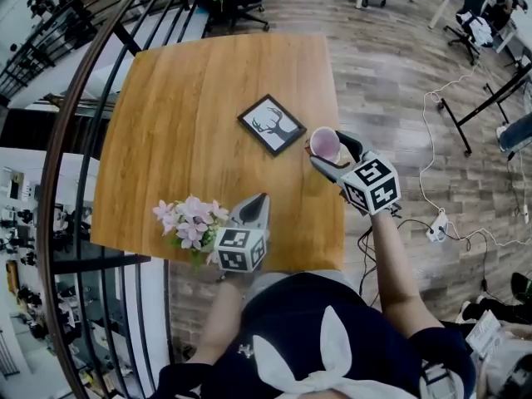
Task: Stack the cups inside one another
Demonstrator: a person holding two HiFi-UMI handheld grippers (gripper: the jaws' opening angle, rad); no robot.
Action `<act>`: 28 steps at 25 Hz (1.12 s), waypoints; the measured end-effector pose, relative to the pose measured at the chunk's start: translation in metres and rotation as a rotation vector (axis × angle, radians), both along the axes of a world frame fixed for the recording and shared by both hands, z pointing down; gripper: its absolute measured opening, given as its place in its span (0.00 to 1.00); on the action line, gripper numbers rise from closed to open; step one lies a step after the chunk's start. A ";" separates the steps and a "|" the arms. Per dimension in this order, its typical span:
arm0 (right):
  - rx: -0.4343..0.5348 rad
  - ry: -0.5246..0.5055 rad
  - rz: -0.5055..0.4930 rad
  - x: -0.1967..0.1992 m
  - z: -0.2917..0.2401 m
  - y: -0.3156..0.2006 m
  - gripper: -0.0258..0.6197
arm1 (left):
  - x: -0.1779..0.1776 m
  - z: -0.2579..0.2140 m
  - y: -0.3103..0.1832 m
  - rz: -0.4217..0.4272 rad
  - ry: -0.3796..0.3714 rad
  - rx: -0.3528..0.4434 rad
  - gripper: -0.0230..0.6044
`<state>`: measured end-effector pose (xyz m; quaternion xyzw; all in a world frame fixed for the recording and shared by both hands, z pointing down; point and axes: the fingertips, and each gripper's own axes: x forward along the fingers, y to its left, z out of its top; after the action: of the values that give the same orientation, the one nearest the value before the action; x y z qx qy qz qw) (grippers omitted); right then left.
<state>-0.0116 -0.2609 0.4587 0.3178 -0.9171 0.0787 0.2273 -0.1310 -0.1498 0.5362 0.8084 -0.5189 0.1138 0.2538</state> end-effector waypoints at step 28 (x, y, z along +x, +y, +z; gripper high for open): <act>-0.138 0.085 0.125 0.047 0.068 -0.028 0.57 | -0.010 0.006 -0.004 -0.005 -0.001 -0.017 0.07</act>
<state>0.0358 -0.2889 0.5270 0.3609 -0.8775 0.1422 0.2820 -0.1415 -0.1542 0.5420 0.8048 -0.5200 0.1182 0.2607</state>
